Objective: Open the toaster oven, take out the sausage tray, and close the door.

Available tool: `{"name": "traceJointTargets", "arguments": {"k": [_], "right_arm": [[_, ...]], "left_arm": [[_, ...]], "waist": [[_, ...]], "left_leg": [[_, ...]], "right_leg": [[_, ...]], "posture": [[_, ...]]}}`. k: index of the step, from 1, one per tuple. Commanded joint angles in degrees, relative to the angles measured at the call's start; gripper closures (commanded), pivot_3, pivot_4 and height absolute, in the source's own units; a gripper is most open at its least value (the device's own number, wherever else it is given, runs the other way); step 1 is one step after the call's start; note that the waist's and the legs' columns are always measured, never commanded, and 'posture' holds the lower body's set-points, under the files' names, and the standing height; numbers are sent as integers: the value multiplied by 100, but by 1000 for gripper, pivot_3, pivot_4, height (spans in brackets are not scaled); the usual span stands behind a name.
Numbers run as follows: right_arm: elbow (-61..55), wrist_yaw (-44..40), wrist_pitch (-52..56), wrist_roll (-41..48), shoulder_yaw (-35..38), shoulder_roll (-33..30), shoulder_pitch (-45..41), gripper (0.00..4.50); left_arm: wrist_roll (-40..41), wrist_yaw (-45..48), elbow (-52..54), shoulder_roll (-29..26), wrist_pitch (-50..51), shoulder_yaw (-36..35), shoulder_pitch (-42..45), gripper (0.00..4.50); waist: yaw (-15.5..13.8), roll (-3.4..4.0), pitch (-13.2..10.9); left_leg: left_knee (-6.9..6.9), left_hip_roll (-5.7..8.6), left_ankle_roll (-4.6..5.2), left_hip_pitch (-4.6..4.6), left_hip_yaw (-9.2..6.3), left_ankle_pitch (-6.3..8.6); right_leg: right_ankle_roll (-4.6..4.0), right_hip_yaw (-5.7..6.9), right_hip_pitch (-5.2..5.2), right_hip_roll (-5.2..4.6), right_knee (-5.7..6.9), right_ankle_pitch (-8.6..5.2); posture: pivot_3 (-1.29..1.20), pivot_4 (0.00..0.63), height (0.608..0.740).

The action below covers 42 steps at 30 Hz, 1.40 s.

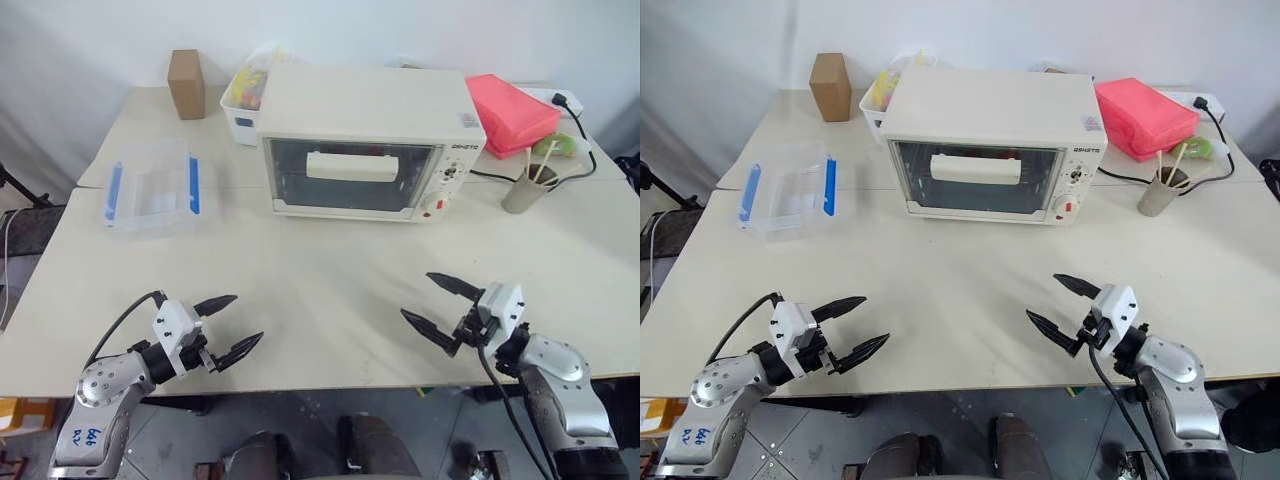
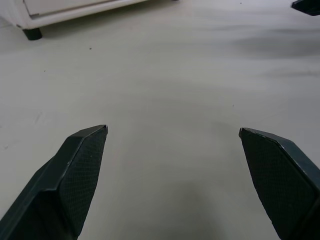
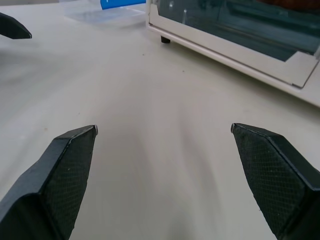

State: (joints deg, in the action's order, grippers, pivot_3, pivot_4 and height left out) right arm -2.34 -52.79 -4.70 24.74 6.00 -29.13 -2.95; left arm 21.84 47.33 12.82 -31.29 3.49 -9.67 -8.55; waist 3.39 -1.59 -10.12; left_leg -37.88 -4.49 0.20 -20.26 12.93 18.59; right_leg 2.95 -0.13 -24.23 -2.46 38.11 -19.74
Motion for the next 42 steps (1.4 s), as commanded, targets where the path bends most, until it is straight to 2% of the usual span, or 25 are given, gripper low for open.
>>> {"name": "traceJointTargets", "arguments": {"k": [1, 6, 10, 14, 20, 26, 31, 36, 40, 42], "right_arm": [[-2, -80, 155, 187, 36, -1, -259, 0], [-305, 79, 1112, 730, 28, 92, -1042, 0], [-425, 406, 1872, 926, -10, 144, -1693, 0], [-178, 667, 2261, 915, -6, 208, -2204, 0], [496, 673, 2024, 590, -135, 484, -2980, 0], [534, 474, 1779, 500, -234, 782, -3313, 0], [167, -139, 1643, 520, -516, 716, -3103, 0], [30, -889, 754, -46, -861, 358, -2518, 0], [201, -1105, -91, -311, -908, 361, -2298, 0], [321, -1127, -276, -445, -967, 356, -2275, 0]], "left_arm": [[70, 38, 233, -64, -32, -60, -41, 19], [669, -53, 189, -89, 551, -329, 497, 19], [1648, 145, 8, -114, 1166, -711, 1156, 19], [1939, 22, -28, -137, 1496, -867, 1565, 19], [1909, 7, 109, -17, 1553, -726, 1603, 19], [1884, -41, 121, 124, 1575, -676, 1521, 19], [2028, -219, 86, 228, 1724, -746, 1622, 19], [2490, -517, -145, 272, 2144, -1043, 2042, 19], [2583, -524, -475, 261, 2161, -1149, 2592, 862], [2634, -554, -674, 272, 2202, -1170, 2908, 1497]], "waist": [[3, 0, 0], [1, 1, -1], [-1, 2, -1], [2, 2, -2], [34, 4, -3], [45, 5, -3], [69, 5, -3], [145, 5, -3], [155, 7, -6], [154, 7, -7]], "left_leg": [[0, -1, 0, 0, 0, 0], [-4, -4, 0, -1, -1, 0], [-14, -4, 1, -5, -1, -1], [-4, -5, 0, -10, 0, 0], [-16, -5, 1, -25, 6, -1], [-16, -8, 0, -25, 6, -1], [-16, -8, 0, -25, 6, -1], [-13, -12, -1, -26, 6, -1], [-14, -13, -2, -24, 6, -2], [-17, -13, -3, -24, 7, -2]], "right_leg": [[0, 1, 0, 1, 0, 0], [-1, 2, -1, 3, 3, 0], [-2, 4, -4, 2, 14, 2], [-2, 7, -8, 5, -1, 1], [0, 3, -24, 8, 10, 2], [0, 3, -26, 10, 12, 2], [0, 3, -26, 10, 12, 2], [0, 3, -26, 15, 13, 2], [0, 2, -27, 19, 14, 2], [0, 2, -27, 21, 17, 2]], "posture": [[0, 150, 740], [0, 150, 740], [0, 150, 740], [0, 150, 740], [0, 150, 740], [0, 150, 740], [0, 150, 740], [0, 150, 740], [0, 150, 740], [0, 150, 740]]}}
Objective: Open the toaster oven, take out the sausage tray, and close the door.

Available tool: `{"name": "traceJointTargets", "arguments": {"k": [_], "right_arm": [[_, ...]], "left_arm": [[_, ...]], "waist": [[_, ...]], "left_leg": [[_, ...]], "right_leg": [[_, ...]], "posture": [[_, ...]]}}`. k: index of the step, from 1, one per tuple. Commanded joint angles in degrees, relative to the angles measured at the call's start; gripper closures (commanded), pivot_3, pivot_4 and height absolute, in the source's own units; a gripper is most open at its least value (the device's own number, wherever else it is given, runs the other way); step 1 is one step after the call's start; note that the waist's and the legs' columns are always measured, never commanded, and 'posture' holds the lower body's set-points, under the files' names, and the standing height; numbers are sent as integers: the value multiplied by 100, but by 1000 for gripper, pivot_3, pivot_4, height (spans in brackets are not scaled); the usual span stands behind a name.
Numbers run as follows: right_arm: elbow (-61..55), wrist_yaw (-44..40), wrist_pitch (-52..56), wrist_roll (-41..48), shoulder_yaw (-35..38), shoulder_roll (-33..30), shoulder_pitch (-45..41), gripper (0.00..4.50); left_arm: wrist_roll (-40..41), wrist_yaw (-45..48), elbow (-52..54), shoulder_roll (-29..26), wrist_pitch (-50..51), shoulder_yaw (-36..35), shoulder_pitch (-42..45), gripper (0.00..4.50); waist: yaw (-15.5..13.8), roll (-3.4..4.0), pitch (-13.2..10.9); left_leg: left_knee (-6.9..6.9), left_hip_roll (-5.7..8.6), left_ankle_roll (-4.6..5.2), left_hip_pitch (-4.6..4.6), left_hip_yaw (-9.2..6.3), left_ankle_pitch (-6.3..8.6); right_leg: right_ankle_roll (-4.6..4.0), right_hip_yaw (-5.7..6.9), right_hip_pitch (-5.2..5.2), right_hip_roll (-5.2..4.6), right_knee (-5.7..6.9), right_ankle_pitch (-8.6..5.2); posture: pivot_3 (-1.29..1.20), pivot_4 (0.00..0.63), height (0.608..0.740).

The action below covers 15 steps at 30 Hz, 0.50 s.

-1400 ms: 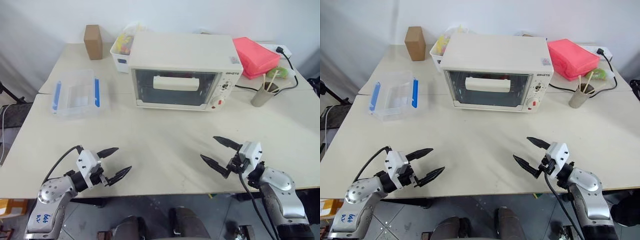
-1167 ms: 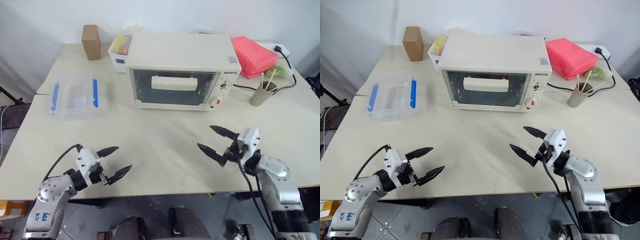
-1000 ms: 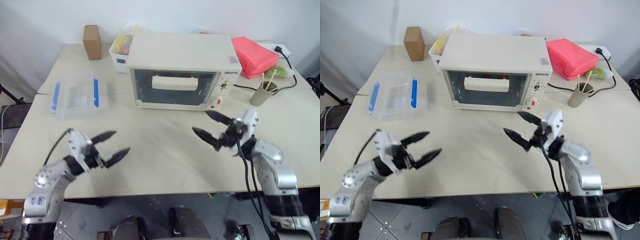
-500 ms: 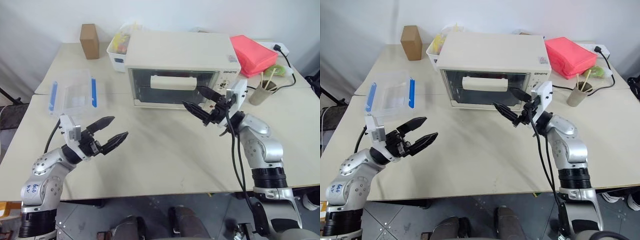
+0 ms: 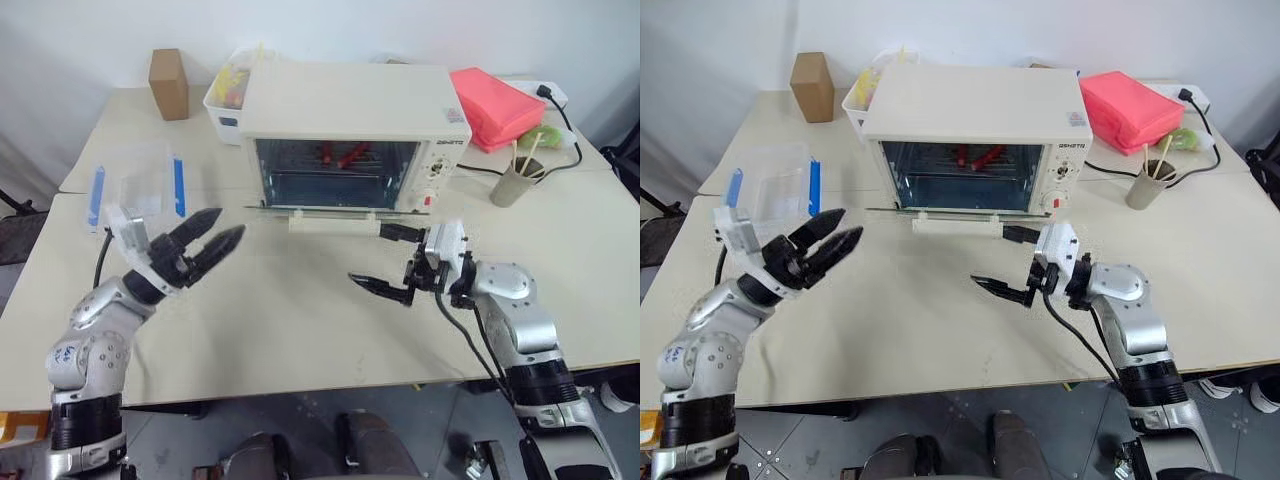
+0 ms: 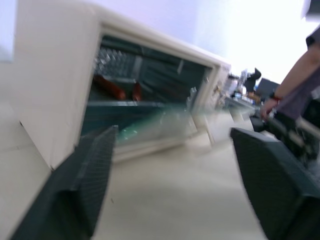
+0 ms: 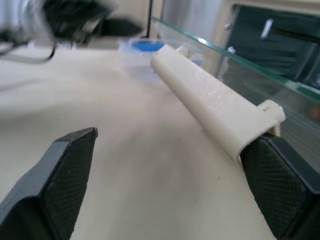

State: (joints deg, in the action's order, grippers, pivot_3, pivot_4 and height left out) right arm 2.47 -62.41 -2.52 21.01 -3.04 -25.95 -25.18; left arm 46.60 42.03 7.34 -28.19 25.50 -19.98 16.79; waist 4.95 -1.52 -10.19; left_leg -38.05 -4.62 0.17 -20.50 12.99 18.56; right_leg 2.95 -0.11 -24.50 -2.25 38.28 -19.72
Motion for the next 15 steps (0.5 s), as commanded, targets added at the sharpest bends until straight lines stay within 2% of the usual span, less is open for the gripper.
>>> {"name": "traceJointTargets", "arguments": {"k": [1, 7, 10, 15], "right_arm": [[-99, -189, -583, -135, -95, 28, -53, 0], [111, -209, -844, -243, -181, 60, -85, 0], [187, -234, -939, -292, -201, 58, -76, 0], [306, -138, -1190, -422, -120, 3, 44, 0]], "left_arm": [[117, -15, -254, -37, -25, -120, 519, 1776], [-772, 148, -1427, 141, -588, 491, 1561, 3741], [-1209, -27, -1938, 407, -925, 737, 1951, 4486], [-1809, -28, -2829, 871, -1375, 1153, 2415, 4486]], "waist": [[-7, 0, 0], [-16, 0, 0], [-24, 0, 0], [-24, -1, 0]], "left_leg": [[0, 0, 0, 0, 0, 0], [-4, 1, 0, 1, 2, 0], [-6, -1, 0, 1, 2, 0], [-12, -1, 0, 1, 2, 0]], "right_leg": [[0, 1, 0, 0, 1, 0], [0, 0, 1, 3, 2, 0], [0, 0, 0, 6, 4, 0], [0, -2, 0, 6, 12, 0]], "posture": [[0, 150, 740], [0, 150, 740], [0, 150, 740], [0, 150, 740]]}}
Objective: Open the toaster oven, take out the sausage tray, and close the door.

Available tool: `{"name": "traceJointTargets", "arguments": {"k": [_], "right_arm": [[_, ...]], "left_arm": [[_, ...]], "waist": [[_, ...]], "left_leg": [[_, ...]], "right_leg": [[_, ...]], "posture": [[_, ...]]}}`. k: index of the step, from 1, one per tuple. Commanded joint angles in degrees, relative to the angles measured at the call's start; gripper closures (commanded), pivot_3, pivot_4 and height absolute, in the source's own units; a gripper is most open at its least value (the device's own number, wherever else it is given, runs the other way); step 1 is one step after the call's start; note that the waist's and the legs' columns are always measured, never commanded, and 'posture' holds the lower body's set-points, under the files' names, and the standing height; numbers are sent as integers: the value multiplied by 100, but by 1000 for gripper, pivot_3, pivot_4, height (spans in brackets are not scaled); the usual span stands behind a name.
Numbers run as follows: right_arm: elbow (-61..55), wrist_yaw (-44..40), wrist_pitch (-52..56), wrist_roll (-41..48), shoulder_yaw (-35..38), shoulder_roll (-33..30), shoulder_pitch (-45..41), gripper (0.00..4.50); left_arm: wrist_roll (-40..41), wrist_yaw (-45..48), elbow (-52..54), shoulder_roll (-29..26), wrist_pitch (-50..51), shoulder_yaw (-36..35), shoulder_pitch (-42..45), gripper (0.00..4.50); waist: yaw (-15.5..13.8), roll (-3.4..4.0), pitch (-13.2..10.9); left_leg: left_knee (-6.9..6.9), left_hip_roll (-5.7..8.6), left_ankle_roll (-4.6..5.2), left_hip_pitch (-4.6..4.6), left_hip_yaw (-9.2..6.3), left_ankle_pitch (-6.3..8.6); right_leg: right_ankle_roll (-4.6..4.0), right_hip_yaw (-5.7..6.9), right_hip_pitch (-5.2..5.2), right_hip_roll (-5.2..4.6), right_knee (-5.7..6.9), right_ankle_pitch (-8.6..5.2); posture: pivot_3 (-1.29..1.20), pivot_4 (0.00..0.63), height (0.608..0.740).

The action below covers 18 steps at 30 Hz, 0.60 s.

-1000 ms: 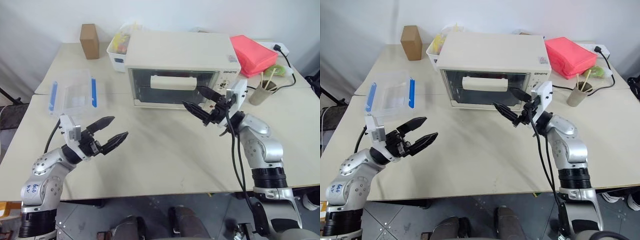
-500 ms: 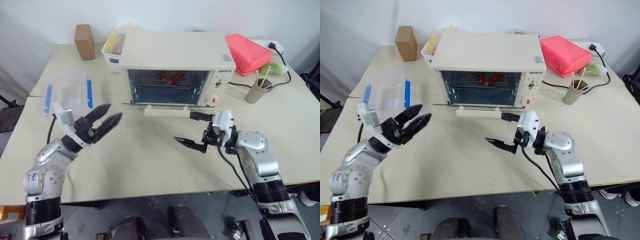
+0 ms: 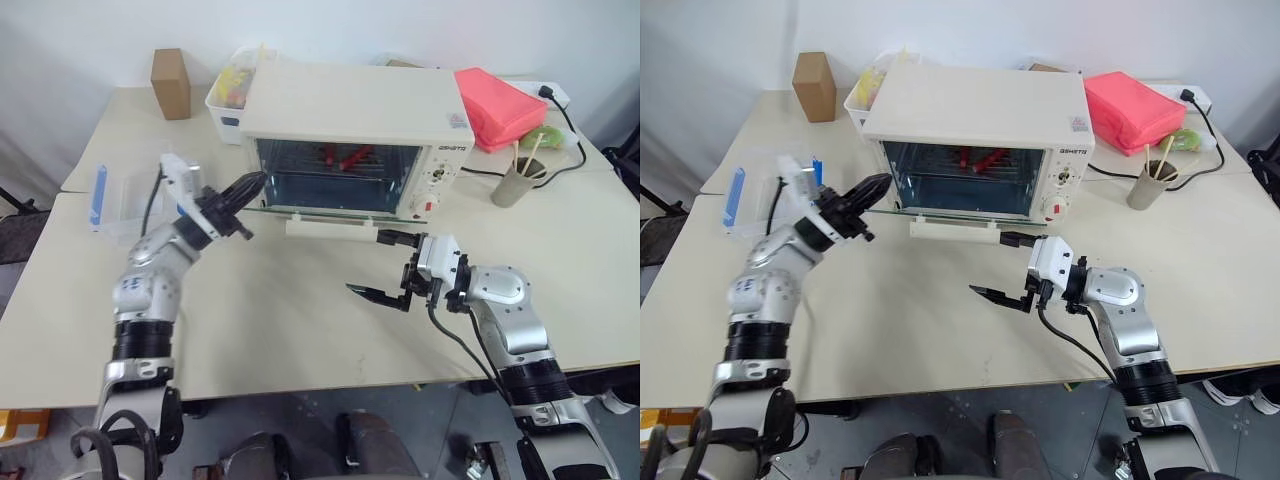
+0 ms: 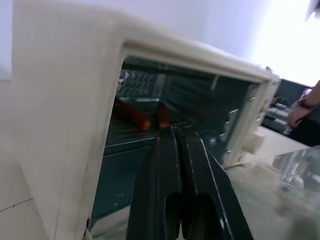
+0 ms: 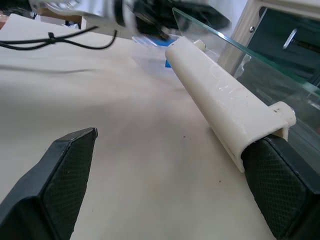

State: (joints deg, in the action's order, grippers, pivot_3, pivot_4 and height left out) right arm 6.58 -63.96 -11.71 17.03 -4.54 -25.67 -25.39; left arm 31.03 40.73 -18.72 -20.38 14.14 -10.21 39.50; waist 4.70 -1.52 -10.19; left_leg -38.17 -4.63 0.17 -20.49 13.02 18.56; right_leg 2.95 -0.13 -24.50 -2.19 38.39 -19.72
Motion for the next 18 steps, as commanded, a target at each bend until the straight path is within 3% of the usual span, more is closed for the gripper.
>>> {"name": "traceJointTargets", "arguments": {"k": [1, 10, 14, 18], "right_arm": [[-100, 36, -305, -43, 40, -31, 85, 0], [-934, 776, -532, -133, 842, -523, 1958, 0], [-1213, 1311, -414, -168, 1409, -696, 2687, 0], [-1889, 2165, 369, -171, 1883, -690, 2804, 0]], "left_arm": [[-295, 163, -293, 116, -276, 198, 165, 4486], [-623, 1782, -531, -457, -374, 659, -254, 4486], [-687, 2028, -514, -489, -502, 722, -445, 4486], [-849, 2017, -451, -495, -648, 784, -674, 4486]], "waist": [[3, 0, 0], [-132, 0, 0], [-149, 0, 0], [-128, 0, 0]], "left_leg": [[1, 0, 0, 0, 0, 0], [-3, 2, 0, -1, 0, 0], [-5, 2, -1, 0, 0, 0], [-10, 2, -2, 6, 0, 0]], "right_leg": [[0, 0, -1, 1, -2, 0], [0, 0, 0, -4, 0, 0], [0, -1, 0, -4, 5, 0], [0, -10, 0, -4, 17, 0]], "posture": [[0, 150, 740], [0, 150, 740], [0, 150, 740], [0, 150, 740]]}}
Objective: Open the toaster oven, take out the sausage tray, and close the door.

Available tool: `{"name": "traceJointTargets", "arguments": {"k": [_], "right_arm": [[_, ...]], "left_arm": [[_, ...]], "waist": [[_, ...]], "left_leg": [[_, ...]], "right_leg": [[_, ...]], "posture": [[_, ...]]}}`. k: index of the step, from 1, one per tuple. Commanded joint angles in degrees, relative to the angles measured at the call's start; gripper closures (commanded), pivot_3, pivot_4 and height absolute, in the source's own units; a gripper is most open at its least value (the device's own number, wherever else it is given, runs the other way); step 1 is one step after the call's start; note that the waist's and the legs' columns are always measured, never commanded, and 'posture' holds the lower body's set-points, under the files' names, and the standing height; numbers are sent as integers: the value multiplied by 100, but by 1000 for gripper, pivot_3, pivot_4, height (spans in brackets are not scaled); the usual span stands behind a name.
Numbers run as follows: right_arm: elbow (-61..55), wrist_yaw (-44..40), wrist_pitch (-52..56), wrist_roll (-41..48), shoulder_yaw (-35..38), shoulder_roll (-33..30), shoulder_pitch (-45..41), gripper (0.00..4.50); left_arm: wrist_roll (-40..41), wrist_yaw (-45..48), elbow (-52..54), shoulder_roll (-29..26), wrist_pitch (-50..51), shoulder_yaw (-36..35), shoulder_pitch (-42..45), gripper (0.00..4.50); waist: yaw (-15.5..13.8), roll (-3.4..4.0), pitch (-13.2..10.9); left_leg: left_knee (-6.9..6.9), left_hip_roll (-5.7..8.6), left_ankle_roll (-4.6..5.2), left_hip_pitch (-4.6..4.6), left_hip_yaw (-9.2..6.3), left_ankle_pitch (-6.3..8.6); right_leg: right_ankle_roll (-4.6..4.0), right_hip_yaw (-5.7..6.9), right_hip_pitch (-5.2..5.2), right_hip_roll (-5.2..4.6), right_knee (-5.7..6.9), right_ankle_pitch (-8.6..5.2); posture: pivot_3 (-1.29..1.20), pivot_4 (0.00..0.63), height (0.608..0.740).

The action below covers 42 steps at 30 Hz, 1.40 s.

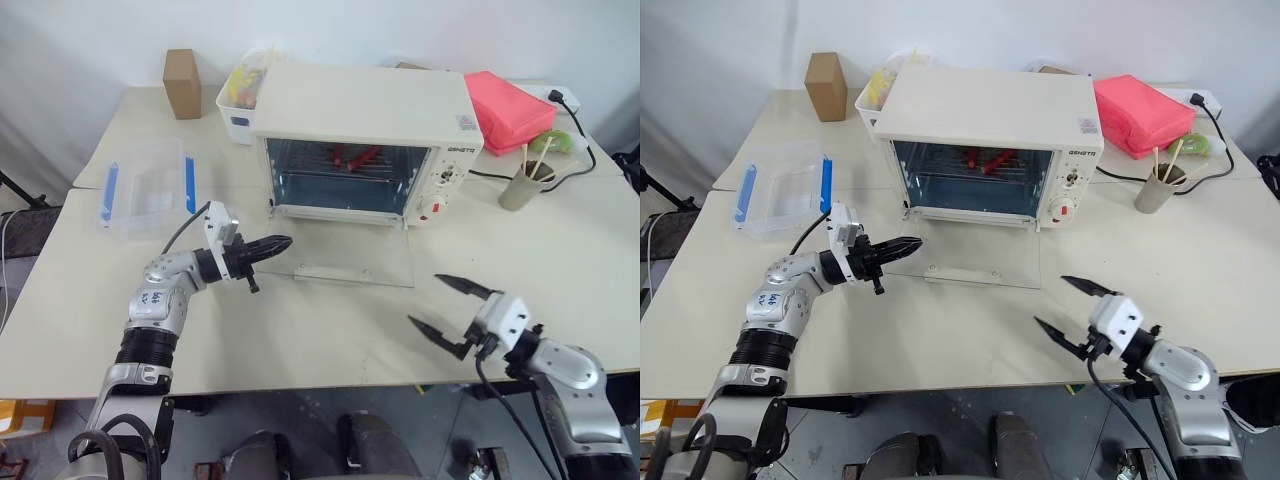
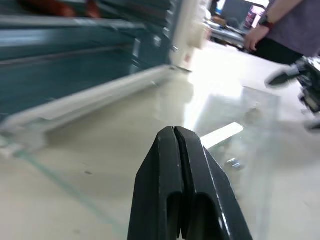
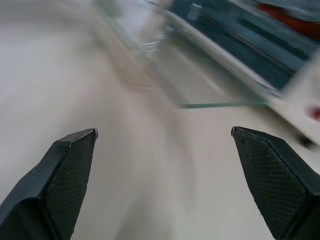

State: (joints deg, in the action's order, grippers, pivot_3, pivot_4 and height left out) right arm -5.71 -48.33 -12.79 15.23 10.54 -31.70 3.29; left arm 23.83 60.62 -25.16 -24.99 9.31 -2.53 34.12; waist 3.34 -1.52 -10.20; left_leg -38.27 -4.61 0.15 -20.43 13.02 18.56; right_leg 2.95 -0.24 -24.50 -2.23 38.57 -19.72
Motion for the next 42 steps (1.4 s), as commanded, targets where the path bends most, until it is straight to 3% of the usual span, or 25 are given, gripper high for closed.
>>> {"name": "traceJointTargets", "arguments": {"k": [1, 5, 8, 13, 19, 24, 29, 32, 42], "right_arm": [[-893, 838, 903, -112, 369, -144, -169, 0], [-1500, 964, 1880, 122, 2, -240, -835, 0], [-1377, 1069, 2117, -495, -723, -163, -1747, 0], [419, 1792, 1409, -2143, -2077, 593, -3848, 0], [2470, 2638, 861, -3539, -2836, 763, -5115, 0], [3487, 3467, 1241, -4447, -3135, 973, -5783, 0], [4169, 3882, 1212, -4709, -3253, 1229, -6094, 0], [4453, 3963, 1134, -4707, -3252, 1413, -6220, 630], [4980, 4355, 1051, -4917, -3334, 1734, -6523, 4144]], "left_arm": [[-200, 4, 223, -61, -222, 36, -223, 4486], [-362, -35, 371, -119, -376, 75, -566, 4486], [-358, -190, 550, -97, -361, 26, -781, 4486], [9, -752, 1393, 126, -165, -349, -1308, 3391], [225, -1169, 2316, 180, -128, -627, -1681, 1552], [424, -1349, 3053, 125, 13, -803, -2057, 182], [508, -1551, 3472, 155, 142, -821, -2303, 182], [486, -1655, 3528, 219, 164, -754, -2324, 150], [477, -1610, 3074, 308, 116, -645, -1722, 150]], "waist": [[21, 0, 0], [53, 0, 0], [73, 1, 1], [179, 1, 1], [143, -1, 1], [202, 0, 1], [302, 0, 1], [310, 0, 1], [331, 1, 0]], "left_leg": [[0, 0, -1, 1, 0, 0], [3, -2, -3, 5, -2, 0], [4, -2, -3, 9, -4, -1], [0, -1, -4, 13, 4, -3], [8, -2, -7, -1, -4, -5], [8, -3, -7, -3, 2, -5], [11, -5, -19, -2, 0, -11], [10, -5, -20, -2, 0, -12], [18, -5, -25, -2, 2, -15]], "right_leg": [[0, -2, 0, 1, 2, 0], [-1, -7, 0, 2, 5, 0], [-2, -7, 2, 3, 6, -1], [-3, -10, -2, 2, 19, 0], [-22, 6, -8, -6, 9, -11], [-21, 0, -21, -5, 21, -11], [-27, 1, -24, -3, 33, -14], [-27, 0, -23, -3, 35, -14], [-31, 0, -30, 0, 38, -17]], "posture": [[0, 150, 740], [0, 150, 740], [0, 150, 740], [0, 150, 740], [0, 150, 740], [0, 150, 740], [0, 150, 740], [0, 150, 740], [0, 150, 740]]}}
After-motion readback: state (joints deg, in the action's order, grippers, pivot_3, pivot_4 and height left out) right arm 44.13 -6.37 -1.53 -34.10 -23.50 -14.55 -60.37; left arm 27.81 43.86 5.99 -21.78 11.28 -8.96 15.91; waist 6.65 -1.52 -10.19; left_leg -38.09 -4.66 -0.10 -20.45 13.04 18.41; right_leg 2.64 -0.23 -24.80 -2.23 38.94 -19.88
